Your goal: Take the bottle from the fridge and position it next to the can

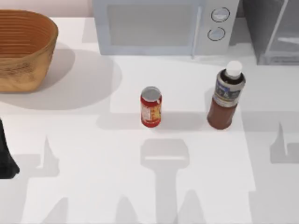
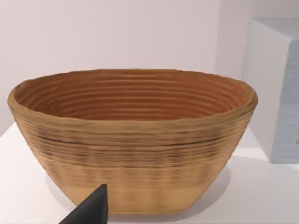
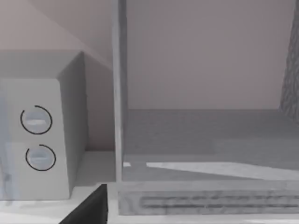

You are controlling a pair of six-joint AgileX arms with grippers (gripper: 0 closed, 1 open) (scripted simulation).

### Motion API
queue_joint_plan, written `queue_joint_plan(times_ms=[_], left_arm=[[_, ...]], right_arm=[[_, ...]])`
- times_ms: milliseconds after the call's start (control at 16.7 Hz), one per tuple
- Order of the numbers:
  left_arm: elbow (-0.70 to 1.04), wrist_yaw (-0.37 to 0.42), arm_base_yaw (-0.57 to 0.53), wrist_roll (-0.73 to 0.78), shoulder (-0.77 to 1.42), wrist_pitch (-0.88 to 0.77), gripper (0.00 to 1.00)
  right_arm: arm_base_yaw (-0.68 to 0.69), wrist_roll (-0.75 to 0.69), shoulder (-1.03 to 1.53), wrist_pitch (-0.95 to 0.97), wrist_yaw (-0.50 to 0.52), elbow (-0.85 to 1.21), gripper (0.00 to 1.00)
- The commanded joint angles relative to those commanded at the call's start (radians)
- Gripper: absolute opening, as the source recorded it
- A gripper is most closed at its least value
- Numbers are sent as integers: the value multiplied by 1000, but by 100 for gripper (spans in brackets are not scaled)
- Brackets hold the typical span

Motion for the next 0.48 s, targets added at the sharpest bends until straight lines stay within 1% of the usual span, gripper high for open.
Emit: queue_joint_plan(times_ms=[240,480], left_arm=[[0,0,0,0,0,0,100],[0,0,0,0,0,0,100]], right_arm=[[-62,7,-207,-174,-90,-64,100],[-73,9,-252,-214,-113,-77,100]])
